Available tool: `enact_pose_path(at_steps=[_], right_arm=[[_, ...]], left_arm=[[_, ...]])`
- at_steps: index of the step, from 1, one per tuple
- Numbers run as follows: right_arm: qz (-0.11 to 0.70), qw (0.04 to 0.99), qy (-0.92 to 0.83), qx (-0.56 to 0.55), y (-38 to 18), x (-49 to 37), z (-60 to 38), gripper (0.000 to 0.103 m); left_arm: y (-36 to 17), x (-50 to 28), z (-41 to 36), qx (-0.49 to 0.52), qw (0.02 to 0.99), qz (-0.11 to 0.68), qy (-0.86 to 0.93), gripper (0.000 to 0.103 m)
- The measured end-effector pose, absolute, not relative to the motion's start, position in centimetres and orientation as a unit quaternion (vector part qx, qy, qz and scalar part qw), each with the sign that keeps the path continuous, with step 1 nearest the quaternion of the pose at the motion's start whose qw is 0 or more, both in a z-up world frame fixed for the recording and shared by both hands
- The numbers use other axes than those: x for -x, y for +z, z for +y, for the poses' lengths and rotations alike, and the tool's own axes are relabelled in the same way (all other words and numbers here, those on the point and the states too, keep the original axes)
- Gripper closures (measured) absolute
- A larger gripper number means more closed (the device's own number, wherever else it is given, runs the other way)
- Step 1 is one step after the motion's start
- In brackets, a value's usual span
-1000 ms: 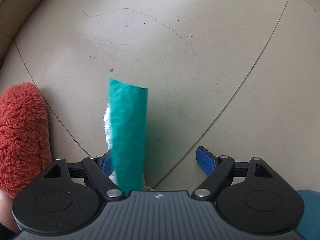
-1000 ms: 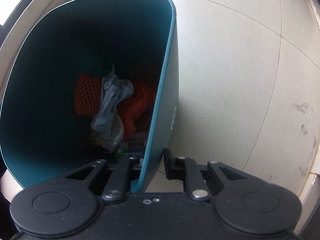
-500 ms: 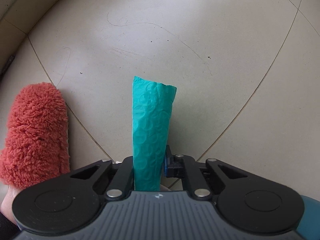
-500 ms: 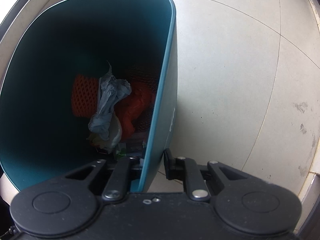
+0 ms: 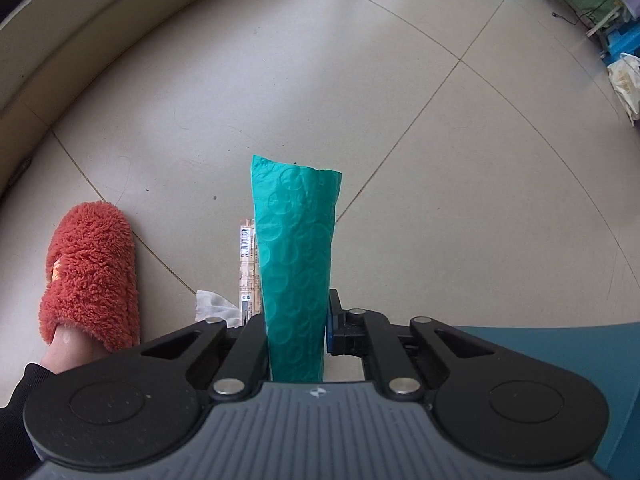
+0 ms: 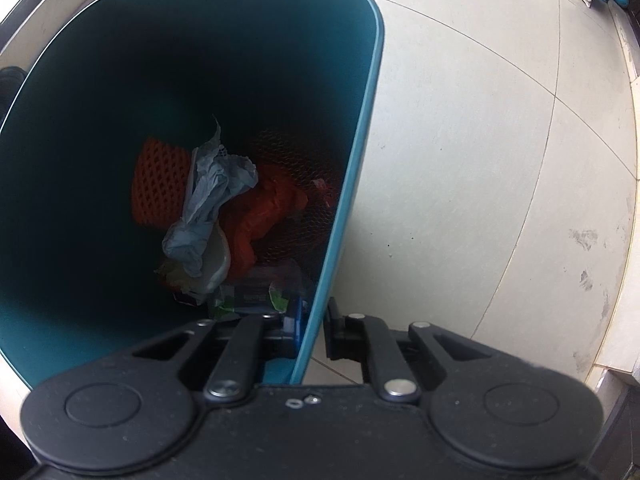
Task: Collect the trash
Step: 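Carry the bubble wrap over the teal bin and open the left tool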
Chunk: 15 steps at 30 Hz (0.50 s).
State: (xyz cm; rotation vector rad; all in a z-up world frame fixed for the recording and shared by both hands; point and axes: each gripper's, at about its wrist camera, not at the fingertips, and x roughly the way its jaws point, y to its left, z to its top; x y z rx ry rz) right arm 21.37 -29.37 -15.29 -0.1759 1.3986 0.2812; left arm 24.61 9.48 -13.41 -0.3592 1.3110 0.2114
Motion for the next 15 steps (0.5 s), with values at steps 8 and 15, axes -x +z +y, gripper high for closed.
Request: enact_pose_path(at_steps=[8, 15], right_arm=[[0.623, 0.763, 0.142, 0.095, -14.3, -20.5, -29.2, 0.093], [0.614, 0.769, 0.147, 0.099, -13.8, -19.8, -29.1, 0.092]], left_arm=[[-3.1, -21.2, 2.5, 0.151, 0.817, 0.556, -0.026, 0.097], [-0.8, -19.0, -5.1, 0.098, 0.824, 0.548, -0.107, 0.096]])
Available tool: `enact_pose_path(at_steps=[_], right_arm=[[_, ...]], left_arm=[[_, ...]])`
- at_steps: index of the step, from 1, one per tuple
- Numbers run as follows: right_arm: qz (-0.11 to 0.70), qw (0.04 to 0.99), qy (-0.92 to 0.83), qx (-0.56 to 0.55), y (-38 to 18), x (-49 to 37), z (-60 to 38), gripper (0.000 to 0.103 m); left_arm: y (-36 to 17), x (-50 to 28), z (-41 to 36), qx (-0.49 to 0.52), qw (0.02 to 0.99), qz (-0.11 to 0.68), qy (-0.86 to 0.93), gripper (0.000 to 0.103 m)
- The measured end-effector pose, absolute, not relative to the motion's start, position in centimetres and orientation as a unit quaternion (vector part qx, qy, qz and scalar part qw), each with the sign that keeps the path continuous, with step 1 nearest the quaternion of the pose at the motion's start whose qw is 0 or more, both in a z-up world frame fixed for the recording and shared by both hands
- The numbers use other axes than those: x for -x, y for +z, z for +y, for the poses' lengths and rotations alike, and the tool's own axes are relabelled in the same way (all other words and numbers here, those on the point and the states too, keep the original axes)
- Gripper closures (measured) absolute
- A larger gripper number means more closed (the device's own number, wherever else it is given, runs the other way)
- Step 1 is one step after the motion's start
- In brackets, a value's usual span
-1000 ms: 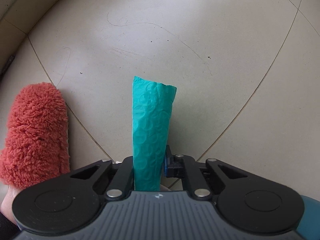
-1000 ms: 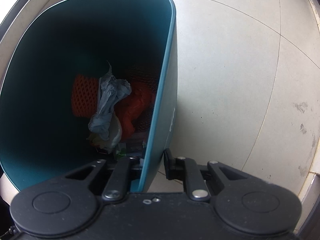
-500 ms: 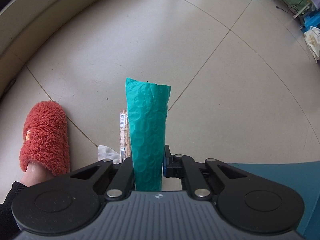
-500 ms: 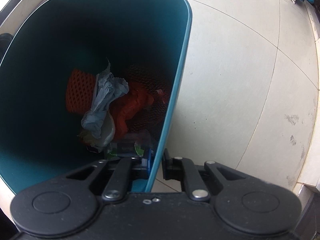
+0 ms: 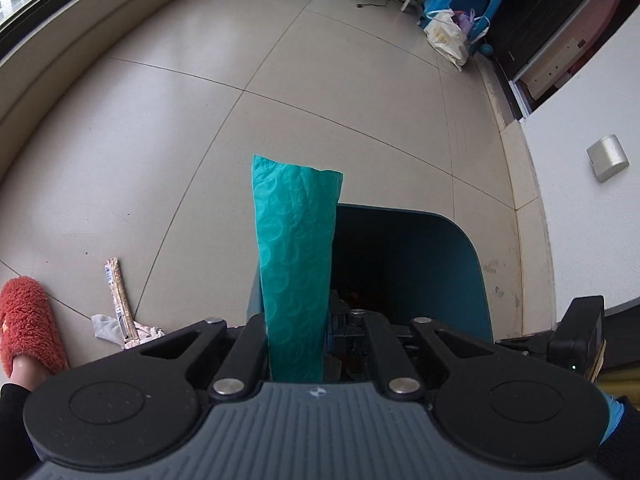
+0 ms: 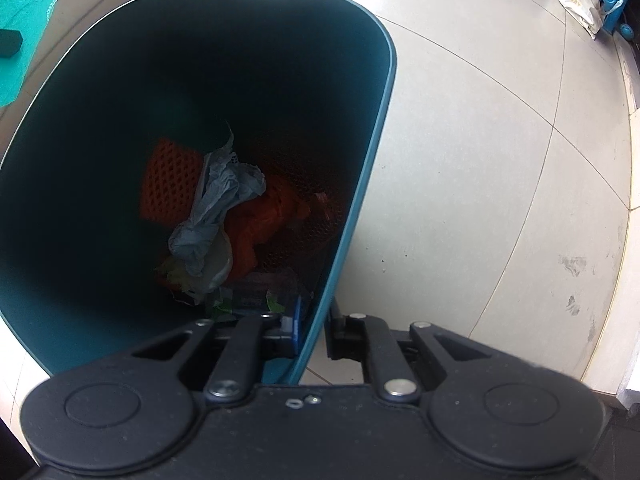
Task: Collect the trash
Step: 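Carry the bubble wrap over the teal bin and open the left tool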
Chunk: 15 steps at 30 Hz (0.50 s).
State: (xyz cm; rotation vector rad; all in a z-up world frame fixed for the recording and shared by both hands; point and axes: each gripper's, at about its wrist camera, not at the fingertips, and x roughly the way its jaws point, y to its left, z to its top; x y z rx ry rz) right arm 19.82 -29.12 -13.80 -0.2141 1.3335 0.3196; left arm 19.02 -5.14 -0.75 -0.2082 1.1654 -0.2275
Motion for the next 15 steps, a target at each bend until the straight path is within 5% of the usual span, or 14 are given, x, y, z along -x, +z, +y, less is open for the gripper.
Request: enact_pose_path(at_steps=[15], right_arm=[[0.602, 0.777, 0.158, 0.092, -12.1, -19.2, -30.3, 0.091]], left_arm=[[-10.1, -22.3, -15.8, 0.011, 0.758, 0.641, -0.120, 0.096]])
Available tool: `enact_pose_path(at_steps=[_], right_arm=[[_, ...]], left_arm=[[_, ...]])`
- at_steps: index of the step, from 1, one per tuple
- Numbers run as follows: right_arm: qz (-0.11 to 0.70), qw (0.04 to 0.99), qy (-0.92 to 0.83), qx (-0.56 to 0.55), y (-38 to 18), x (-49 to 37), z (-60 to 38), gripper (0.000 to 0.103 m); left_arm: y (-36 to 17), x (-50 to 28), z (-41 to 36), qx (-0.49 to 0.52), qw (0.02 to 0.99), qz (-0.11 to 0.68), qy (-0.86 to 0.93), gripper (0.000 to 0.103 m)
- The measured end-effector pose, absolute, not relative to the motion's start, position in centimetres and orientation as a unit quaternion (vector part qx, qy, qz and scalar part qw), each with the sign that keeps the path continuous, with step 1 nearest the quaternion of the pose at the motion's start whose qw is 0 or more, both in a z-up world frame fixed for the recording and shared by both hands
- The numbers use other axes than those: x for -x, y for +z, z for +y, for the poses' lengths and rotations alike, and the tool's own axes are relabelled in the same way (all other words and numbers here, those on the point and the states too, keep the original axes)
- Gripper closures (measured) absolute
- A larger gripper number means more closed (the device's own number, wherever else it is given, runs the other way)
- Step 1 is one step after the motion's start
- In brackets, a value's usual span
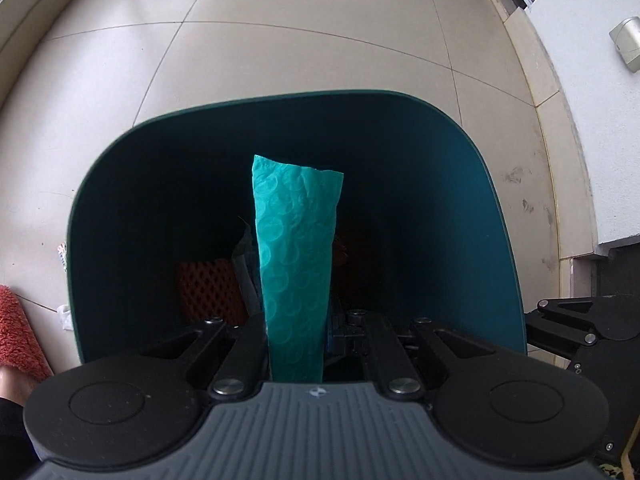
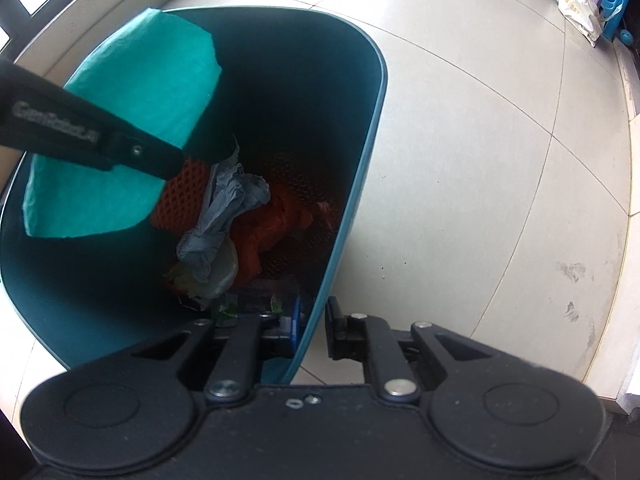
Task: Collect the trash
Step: 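Carry the bubble wrap over the teal bin and open the left tool, then move the left tool down to the beige snack wrapper stick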
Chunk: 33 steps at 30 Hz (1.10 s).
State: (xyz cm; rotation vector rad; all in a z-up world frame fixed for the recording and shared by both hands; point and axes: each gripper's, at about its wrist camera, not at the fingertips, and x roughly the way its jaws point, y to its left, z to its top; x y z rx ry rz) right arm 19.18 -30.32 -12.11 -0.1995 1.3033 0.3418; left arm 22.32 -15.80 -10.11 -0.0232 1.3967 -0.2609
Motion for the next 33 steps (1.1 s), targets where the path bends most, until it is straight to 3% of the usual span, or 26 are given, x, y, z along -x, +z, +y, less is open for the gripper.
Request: enact_pose_path(at_steps=[14, 17, 19, 21, 33], right_arm=[[0.603, 0.777, 0.160, 0.086, -11.3, -19.8, -31.0, 0.091], [0.604, 0.776, 0.159, 0.085, -11.4, -19.9, -31.1, 0.091], [0.604, 0.776, 0.159, 0.086, -11.4, -19.9, -31.1, 0.091], [0.605, 0.776, 0.158, 0.086, -11.4, -20.0, -31.0, 0.091], [0.606, 0.776, 0.152, 0.087, -12.2, -19.8, -30.7, 0.091]], left_arm=[[-13.1, -21.5, -16.4, -0.011, 0.729, 0.674, -0.118, 0.094], [-12.3, -21.0, -16.0, -0.005, 0.739, 0.662, -0.125, 0.079], [-11.5, -20.6, -15.5, 0.002, 0.748, 0.652, -0.129, 0.046], [-10.1, -19.8, -14.6, 0.015, 0.761, 0.633, -0.137, 0.030], [-2.3, -17.2, -8.9, 0.102, 0.788, 0.579, -0.180, 0.027]])
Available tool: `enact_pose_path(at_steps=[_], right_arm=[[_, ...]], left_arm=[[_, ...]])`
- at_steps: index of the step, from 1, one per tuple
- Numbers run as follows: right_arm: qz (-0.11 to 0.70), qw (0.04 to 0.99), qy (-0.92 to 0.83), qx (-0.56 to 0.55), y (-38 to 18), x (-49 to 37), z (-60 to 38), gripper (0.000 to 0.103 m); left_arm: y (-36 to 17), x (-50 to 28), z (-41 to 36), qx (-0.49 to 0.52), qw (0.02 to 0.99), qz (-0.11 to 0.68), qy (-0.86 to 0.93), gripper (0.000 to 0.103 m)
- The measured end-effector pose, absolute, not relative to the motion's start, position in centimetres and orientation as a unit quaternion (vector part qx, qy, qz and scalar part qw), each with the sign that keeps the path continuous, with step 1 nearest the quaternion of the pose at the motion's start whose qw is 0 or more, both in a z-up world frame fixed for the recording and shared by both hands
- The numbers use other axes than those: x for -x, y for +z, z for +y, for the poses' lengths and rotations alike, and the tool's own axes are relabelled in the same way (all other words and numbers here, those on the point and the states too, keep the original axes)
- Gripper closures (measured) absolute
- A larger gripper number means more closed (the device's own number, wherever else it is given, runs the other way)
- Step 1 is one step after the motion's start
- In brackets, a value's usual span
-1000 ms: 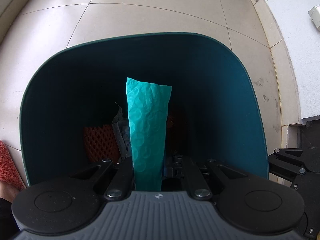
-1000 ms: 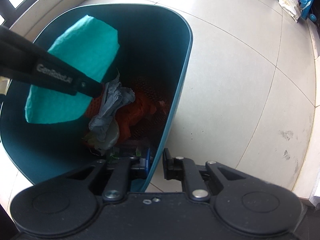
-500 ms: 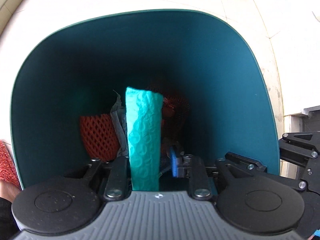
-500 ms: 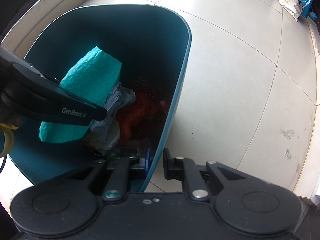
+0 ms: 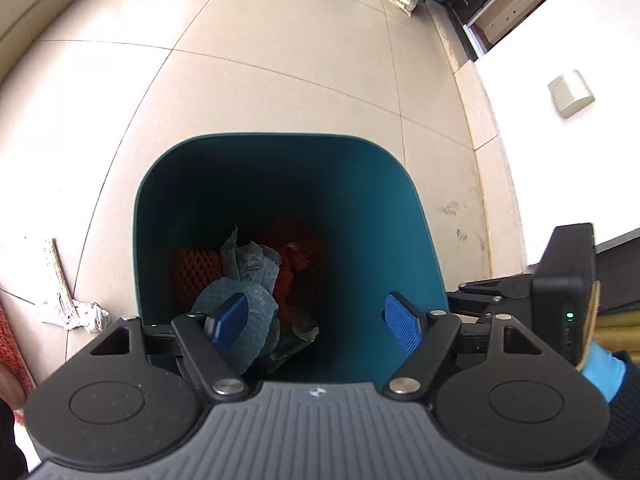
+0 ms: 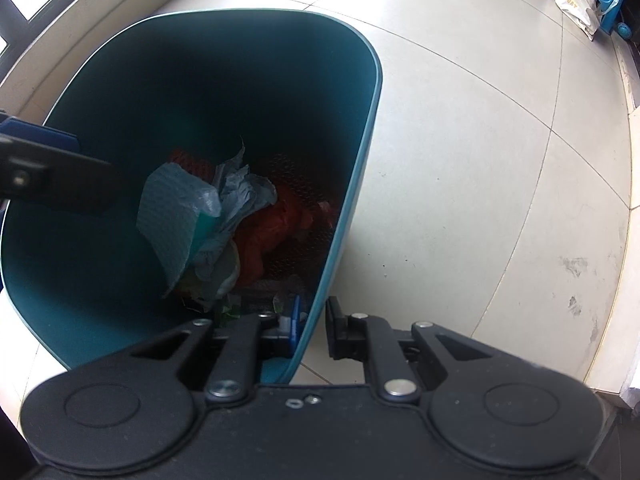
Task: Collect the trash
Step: 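Move the left tool down to the beige snack wrapper stick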
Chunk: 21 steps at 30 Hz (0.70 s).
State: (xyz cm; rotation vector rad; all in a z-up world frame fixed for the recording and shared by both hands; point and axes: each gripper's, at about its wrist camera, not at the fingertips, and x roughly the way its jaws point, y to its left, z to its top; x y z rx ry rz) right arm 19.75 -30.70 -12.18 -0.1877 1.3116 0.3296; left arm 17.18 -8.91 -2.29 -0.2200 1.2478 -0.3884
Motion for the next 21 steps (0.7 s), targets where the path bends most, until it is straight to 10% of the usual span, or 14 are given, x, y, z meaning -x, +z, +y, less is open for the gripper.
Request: enact_pose_path(at_steps=[10, 21], right_arm=[[0.605, 0.776, 0.153, 0.087, -12.3, -19.7, -30.6, 0.091], [0.600, 0.783, 0.145, 0.081, -12.2, -19.7, -30.8, 0.092]], left_arm=[[1.3, -16.7, -1.3, 0.145, 0.824, 0.535, -0.119, 0.023], [-9.4, -20.0, 9.0, 0.182, 0.794, 0.578, 0.052, 0.023]])
